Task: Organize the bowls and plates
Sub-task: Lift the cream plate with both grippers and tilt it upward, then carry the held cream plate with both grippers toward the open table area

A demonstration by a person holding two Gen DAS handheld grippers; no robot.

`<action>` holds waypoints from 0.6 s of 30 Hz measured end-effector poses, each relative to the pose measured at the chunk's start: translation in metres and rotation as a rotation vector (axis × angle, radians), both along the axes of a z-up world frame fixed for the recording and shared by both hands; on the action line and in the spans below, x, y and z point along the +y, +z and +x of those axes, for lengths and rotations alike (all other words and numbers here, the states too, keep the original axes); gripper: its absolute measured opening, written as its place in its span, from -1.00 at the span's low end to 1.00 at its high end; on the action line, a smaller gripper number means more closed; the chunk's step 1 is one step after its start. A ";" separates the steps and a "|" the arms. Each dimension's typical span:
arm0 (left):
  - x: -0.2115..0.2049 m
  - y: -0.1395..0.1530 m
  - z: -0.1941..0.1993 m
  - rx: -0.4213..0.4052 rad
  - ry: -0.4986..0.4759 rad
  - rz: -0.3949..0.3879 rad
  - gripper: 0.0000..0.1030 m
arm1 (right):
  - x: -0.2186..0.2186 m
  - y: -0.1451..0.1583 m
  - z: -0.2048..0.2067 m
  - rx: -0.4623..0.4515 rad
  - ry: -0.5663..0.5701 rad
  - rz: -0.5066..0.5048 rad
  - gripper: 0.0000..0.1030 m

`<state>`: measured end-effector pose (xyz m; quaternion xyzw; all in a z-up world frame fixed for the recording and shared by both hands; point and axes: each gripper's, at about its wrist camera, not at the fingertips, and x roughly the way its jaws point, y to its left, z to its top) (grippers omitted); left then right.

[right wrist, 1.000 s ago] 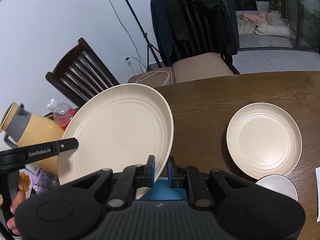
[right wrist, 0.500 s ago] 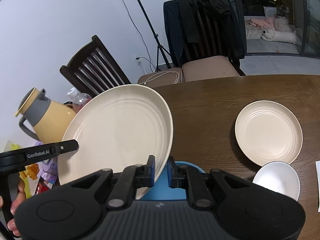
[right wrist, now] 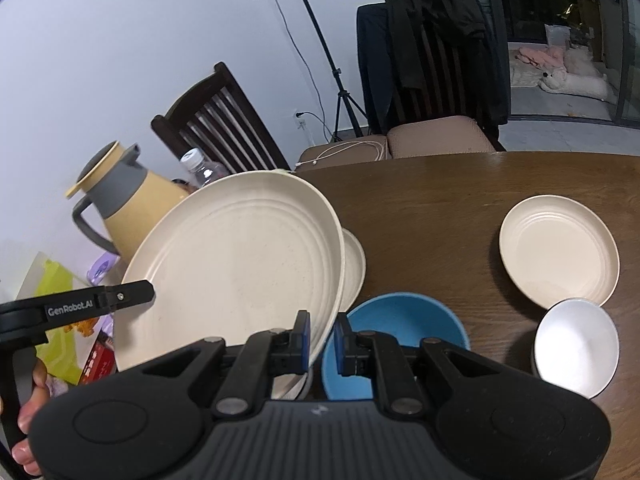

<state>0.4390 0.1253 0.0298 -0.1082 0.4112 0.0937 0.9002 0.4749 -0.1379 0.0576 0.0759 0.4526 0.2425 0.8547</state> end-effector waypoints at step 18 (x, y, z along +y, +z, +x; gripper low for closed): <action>0.030 0.001 -0.077 -0.015 0.031 -0.010 -0.65 | 0.038 -0.003 -0.063 -0.005 0.035 -0.009 -0.76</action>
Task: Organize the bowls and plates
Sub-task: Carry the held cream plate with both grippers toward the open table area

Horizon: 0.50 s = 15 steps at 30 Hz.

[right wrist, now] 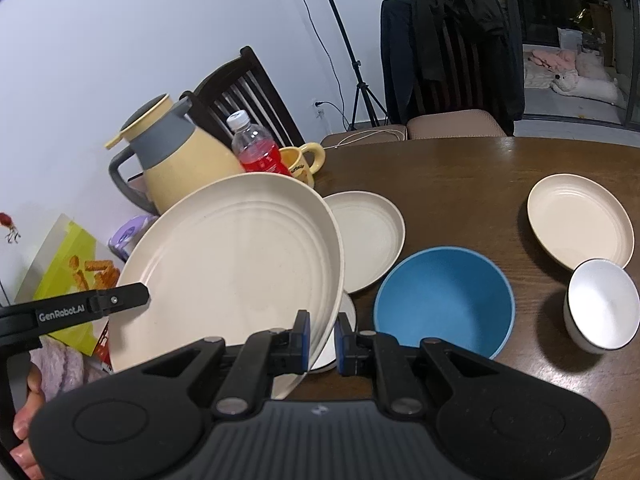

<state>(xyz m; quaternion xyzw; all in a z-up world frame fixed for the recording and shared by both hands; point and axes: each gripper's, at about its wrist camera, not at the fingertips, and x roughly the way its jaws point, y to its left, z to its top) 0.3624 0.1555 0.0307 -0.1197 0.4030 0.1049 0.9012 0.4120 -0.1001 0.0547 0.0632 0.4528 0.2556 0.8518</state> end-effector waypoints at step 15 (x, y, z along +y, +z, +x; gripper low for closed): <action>0.028 -0.011 -0.047 -0.005 0.014 -0.035 -0.65 | 0.025 -0.014 -0.040 0.010 0.037 -0.009 -0.76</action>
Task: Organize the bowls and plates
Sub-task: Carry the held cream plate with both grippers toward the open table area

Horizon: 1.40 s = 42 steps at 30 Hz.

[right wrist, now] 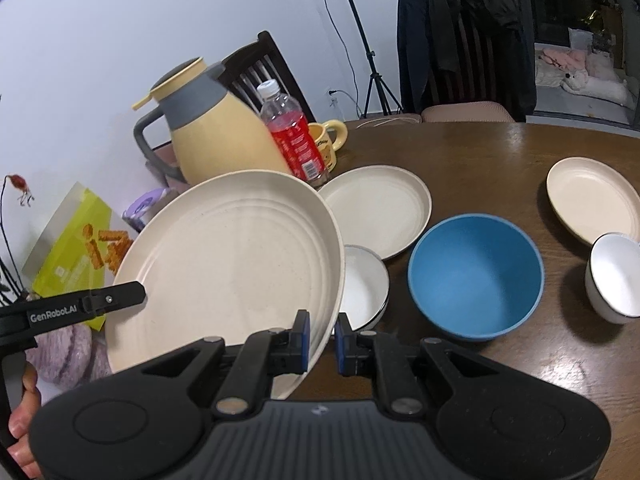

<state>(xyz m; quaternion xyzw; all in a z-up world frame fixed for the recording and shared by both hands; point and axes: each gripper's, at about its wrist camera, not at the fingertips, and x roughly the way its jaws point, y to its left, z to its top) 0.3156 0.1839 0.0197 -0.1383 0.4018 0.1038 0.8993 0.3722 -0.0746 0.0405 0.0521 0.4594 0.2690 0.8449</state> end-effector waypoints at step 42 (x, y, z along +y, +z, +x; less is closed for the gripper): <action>0.040 -0.117 -0.069 0.193 0.082 -0.085 -0.65 | 0.051 -0.103 -0.053 0.087 0.140 -0.140 -0.74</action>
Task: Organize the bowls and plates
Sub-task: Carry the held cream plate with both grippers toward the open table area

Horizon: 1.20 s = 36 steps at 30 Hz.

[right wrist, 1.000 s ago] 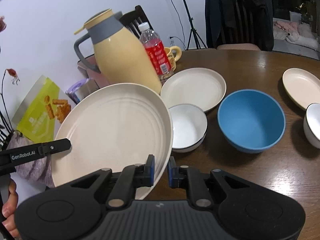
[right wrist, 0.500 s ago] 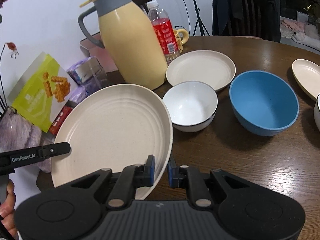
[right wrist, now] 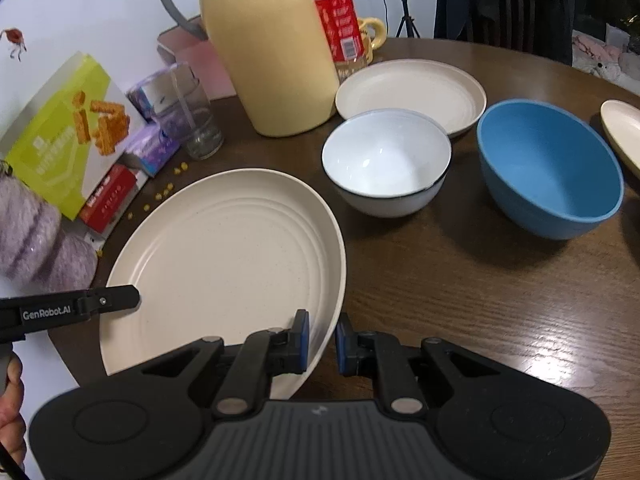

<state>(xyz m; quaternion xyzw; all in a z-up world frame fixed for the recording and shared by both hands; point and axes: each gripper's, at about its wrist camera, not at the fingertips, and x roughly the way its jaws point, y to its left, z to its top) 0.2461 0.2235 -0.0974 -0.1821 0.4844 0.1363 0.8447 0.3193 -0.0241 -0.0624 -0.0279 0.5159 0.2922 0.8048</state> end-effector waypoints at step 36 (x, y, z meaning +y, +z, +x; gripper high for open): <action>0.016 -0.049 -0.011 0.084 0.032 -0.014 -0.65 | 0.028 -0.048 -0.004 0.006 0.087 -0.066 -0.73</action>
